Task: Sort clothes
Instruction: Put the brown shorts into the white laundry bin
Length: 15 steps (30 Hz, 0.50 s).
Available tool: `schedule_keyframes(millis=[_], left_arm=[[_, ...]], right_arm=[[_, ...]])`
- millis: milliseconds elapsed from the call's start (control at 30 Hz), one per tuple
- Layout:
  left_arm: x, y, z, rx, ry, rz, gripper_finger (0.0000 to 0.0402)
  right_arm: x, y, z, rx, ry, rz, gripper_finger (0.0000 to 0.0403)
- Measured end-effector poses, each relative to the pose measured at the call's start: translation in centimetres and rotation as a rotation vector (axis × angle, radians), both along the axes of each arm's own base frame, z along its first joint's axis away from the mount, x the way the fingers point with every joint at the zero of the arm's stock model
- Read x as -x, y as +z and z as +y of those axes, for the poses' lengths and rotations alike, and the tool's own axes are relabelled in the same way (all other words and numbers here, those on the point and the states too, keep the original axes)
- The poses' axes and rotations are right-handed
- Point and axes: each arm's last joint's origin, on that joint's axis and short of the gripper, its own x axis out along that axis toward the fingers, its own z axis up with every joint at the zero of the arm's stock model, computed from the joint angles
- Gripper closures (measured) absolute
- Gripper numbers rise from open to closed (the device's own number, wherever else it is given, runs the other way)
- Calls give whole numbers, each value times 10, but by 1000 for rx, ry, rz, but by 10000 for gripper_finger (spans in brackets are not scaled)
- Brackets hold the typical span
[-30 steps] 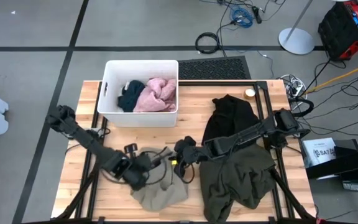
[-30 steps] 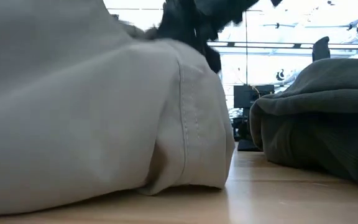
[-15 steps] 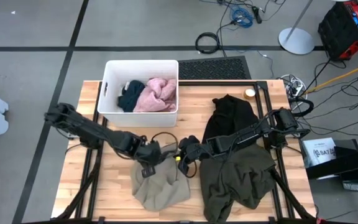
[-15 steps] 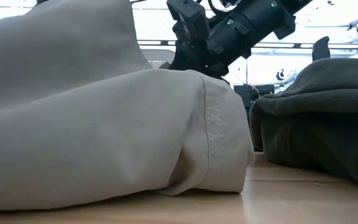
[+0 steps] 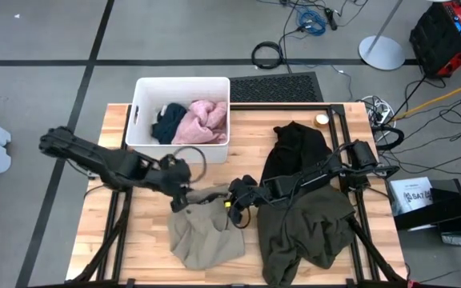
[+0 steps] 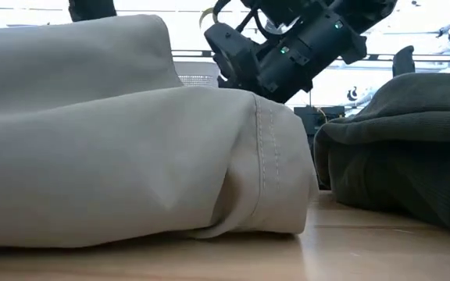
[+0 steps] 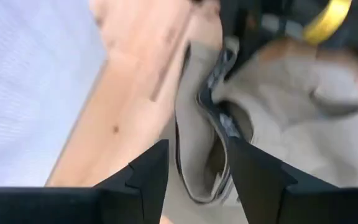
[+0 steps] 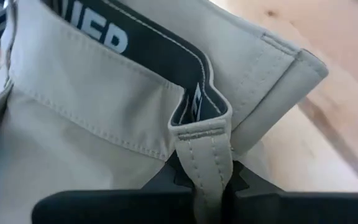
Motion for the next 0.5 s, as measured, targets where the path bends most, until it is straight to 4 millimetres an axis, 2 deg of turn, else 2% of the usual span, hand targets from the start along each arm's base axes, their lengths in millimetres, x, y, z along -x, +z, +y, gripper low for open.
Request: schedule_keyframes(millis=[133,300,400,500], left_arm=[[20,21,1,41,19,-136,229],[38,43,-10,101,-45,-306,228],[47,51,-17,85,-68,-386,228],[51,53,-23,49,-68,-416,228]], right_arm=[[-4,5,0,105,60,-46,396],[-8,12,2,200,136,-67,391],[-9,12,1,230,156,-62,371],[-8,11,-2,264,179,-39,331]])
